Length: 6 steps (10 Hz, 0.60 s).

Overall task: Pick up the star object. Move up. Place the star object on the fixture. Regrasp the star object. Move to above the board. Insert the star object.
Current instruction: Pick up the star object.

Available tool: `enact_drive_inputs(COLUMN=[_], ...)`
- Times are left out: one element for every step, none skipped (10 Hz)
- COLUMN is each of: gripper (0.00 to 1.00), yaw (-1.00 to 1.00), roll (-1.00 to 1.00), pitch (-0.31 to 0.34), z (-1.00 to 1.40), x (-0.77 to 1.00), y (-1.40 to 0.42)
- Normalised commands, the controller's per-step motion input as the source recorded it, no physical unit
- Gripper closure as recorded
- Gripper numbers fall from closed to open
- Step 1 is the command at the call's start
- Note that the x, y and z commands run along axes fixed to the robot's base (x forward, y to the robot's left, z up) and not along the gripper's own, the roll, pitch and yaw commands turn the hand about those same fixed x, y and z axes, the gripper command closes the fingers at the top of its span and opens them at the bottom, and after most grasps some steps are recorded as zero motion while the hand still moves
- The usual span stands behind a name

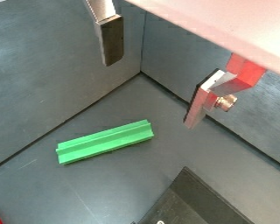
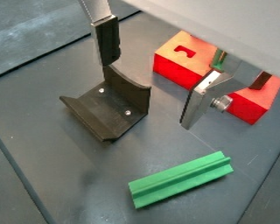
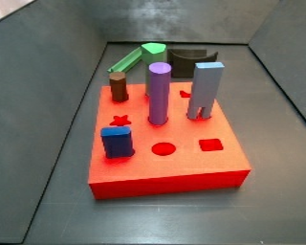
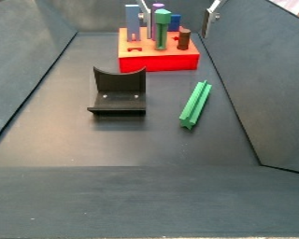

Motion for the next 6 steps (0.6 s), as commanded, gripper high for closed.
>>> enact_drive_inputs(gripper=[0.00,0.00,0.00,0.00,0.00,0.00], yaw=[0.00,-0.56,-0.98,-1.00,-0.99,-0.09], roll=[0.00,-0.05,0.00,0.00,0.00,0.00], pitch=[-0.051,0.000,0.000,0.000,-0.034,0.000], z=[0.00,-0.22,-0.31,-0.49,-0.66,0.00], x=[0.00,0.00,0.07,0.02,0.07,0.00], y=[0.00,0.36,0.05,0.00,0.04,0.00])
